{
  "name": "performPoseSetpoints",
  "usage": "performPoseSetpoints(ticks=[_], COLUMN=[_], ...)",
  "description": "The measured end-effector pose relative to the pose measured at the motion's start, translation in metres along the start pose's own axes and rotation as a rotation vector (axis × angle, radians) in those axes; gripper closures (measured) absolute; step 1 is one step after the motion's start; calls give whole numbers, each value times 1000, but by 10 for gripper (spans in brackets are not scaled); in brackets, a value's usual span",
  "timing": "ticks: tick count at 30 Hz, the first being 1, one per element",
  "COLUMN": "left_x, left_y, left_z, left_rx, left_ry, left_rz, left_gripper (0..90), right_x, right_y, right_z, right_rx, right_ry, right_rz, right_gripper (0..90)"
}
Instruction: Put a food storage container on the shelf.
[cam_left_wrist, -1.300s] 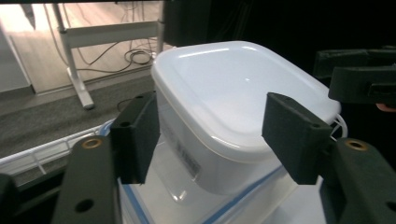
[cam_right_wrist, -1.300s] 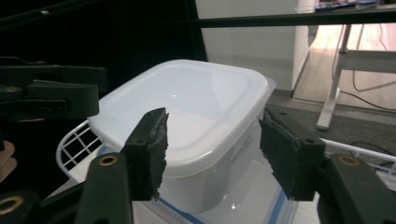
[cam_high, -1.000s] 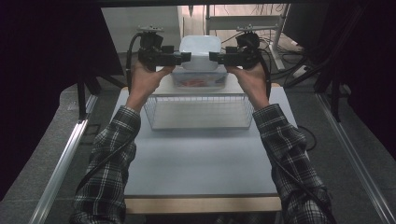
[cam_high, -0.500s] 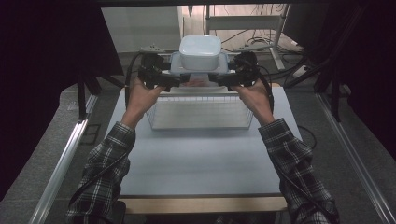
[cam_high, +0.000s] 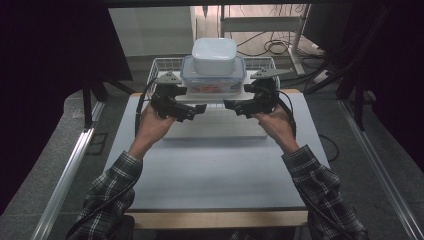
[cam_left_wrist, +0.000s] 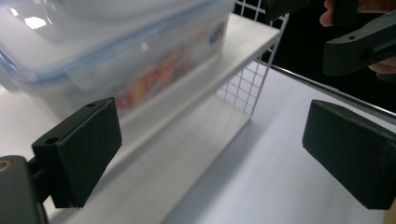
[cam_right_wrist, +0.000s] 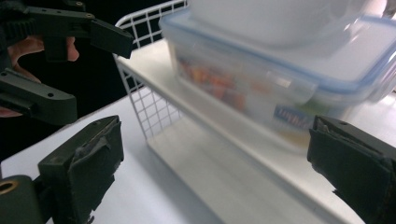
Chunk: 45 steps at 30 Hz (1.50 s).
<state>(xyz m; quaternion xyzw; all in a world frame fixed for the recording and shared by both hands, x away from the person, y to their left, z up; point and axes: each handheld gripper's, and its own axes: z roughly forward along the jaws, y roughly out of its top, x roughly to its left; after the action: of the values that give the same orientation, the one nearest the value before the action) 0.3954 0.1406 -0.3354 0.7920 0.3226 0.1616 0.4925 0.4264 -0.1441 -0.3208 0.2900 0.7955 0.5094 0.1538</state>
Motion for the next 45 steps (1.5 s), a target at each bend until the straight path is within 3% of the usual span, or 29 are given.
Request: performPoseSetpoints(ticks=[11, 20, 23, 30, 33, 42, 45], left_x=[-11, -24, -28, -33, -35, -44, -47], left_y=[-40, -78, -96, -136, -152, -190, -203], left_z=[2, 2, 2, 2, 4, 13, 18], left_rx=[39, 57, 70, 51, 52, 132, 186], left_ry=[-35, -30, -9, 1, -16, 26, 19], left_rz=[1, 16, 21, -30, -46, -34, -47], left_gripper=[51, 49, 46, 38, 38, 29, 28], right_x=[7, 12, 15, 20, 22, 25, 25], right_y=[-37, -68, -80, -117, -136, -179, -195], right_z=[-8, -11, -13, -17, -17, -20, -17], right_rx=[35, 62, 64, 74, 85, 115, 166], right_ry=[13, 15, 14, 9, 9, 1, -1], right_rz=[-19, -29, -37, -35, -18, 4, 18], right_gripper=[25, 24, 24, 16, 11, 5, 5])
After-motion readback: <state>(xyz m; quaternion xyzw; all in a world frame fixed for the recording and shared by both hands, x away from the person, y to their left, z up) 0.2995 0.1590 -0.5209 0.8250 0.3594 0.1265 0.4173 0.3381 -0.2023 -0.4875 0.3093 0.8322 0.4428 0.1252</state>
